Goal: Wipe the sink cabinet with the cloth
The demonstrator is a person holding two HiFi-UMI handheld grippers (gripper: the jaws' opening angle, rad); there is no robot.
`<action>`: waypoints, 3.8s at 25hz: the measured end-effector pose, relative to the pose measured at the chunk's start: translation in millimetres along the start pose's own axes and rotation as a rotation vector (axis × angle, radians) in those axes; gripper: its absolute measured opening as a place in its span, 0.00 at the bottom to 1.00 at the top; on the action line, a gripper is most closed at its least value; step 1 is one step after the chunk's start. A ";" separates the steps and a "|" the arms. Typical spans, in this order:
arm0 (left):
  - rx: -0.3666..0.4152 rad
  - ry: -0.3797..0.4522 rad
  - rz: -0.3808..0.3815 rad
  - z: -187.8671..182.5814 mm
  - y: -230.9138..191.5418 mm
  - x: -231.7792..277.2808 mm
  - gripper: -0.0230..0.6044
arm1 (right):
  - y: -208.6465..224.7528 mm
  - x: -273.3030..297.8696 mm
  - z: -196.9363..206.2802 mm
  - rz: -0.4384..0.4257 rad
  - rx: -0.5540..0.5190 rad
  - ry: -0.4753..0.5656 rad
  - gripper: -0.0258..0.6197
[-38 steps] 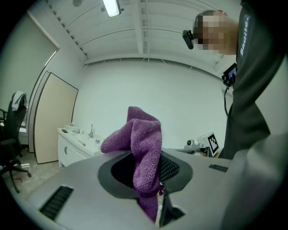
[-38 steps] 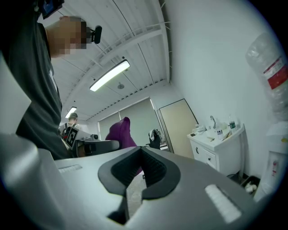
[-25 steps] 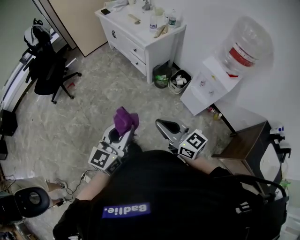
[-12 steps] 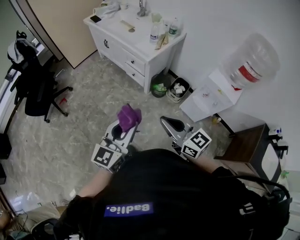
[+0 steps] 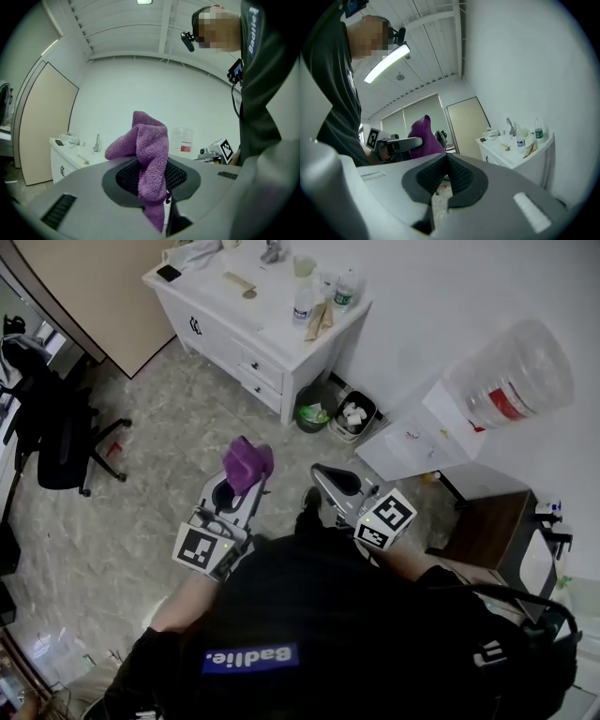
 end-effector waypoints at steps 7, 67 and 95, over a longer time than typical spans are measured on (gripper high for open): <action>0.003 -0.025 -0.095 -1.0 -49.3 70.8 0.17 | 89.7 57.6 -28.2 -0.099 -0.018 0.005 0.04; 0.239 0.149 -0.305 358.1 -617.0 221.4 0.17 | 265.4 418.0 462.5 -0.216 0.065 0.072 0.04; -0.023 -0.130 -0.355 536.1 -667.2 252.9 0.17 | 285.4 401.1 469.8 -0.211 -0.037 0.157 0.04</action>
Point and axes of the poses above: the fingertips, and each gripper's own axes: x forward along the fingers, y to its right, z out of its underside, the point moved 8 cm from there along -x, backward along the fingers, and after that the axes turned 13 degrees about z, right-handed, at the moved point
